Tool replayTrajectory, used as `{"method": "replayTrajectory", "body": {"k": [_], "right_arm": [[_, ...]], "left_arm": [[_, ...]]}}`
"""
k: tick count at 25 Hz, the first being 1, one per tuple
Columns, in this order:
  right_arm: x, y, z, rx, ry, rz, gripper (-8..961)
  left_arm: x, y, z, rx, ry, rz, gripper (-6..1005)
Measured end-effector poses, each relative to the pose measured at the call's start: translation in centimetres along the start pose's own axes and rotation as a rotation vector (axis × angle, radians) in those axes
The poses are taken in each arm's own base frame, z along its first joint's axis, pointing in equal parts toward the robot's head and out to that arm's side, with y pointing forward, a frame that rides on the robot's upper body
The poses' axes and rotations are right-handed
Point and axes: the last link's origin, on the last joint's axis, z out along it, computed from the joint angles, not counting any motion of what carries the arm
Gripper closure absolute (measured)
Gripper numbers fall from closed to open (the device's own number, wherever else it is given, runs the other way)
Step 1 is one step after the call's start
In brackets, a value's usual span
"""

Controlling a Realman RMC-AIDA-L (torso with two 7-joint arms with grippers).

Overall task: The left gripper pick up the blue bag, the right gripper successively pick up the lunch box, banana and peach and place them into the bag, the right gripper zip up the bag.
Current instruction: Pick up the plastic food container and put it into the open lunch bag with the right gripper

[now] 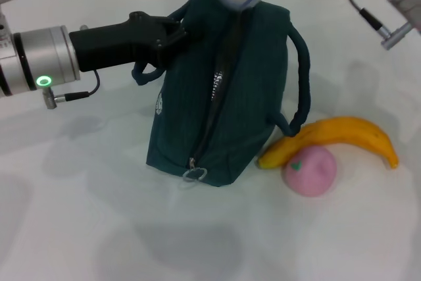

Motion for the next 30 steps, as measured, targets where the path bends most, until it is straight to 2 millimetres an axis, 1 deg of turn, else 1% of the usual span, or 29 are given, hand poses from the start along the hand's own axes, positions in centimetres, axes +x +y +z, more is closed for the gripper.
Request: {"method": "replayTrajectory", "body": {"k": [3, 4, 5, 6, 8, 10, 13, 15, 18, 23, 26, 30], "right_arm": [[1.0, 0.2, -0.4, 0.004, 0.042, 0.016, 850], [1.4, 0.3, -0.9, 0.008, 0.057, 0.025, 850], [1.8, 0.4, -1.8, 0.022, 0.064, 0.037, 850], [1.8, 0.4, -1.8, 0.022, 0.064, 0.037, 850], [1.9, 0.5, -3.0, 0.039, 0.059, 0.046, 849], [1.9, 0.4, -4.6, 0.066, 0.05, 0.055, 849], [2.0, 0.3, -5.2, 0.08, 0.06, 0.057, 849], [2.5, 0.1, -5.5, 0.099, 0.098, 0.057, 848], [3.8, -0.3, -5.4, 0.12, 0.197, 0.054, 848], [5.3, -1.0, -4.3, 0.149, 0.312, 0.063, 847], [5.5, -0.7, -3.9, 0.128, 0.326, 0.061, 847], [4.9, 0.2, -4.0, 0.067, 0.292, 0.06, 846]], "left_arm": [[0.0, -0.2, 0.1, 0.015, -0.003, 0.006, 964], [0.0, -0.3, 0.1, 0.02, -0.004, 0.005, 964], [0.0, -0.4, 0.1, 0.024, -0.005, 0.005, 964], [-0.1, -0.4, 0.1, 0.03, -0.007, 0.004, 964], [-0.2, -0.5, 0.0, 0.037, -0.009, 0.003, 964], [-0.1, -0.6, -0.1, 0.042, -0.01, 0.002, 965], [-0.1, -0.7, -0.2, 0.046, -0.009, 0.001, 965], [-0.1, -0.7, -0.2, 0.047, -0.009, 0.001, 965], [-0.1, -0.7, -0.1, 0.046, -0.008, 0.004, 965], [0.0, -0.7, 0.0, 0.044, -0.008, 0.006, 965], [0.0, -0.7, 0.1, 0.043, -0.008, 0.007, 965], [0.0, -0.8, -0.2, 0.048, -0.008, 0.006, 965]]}}
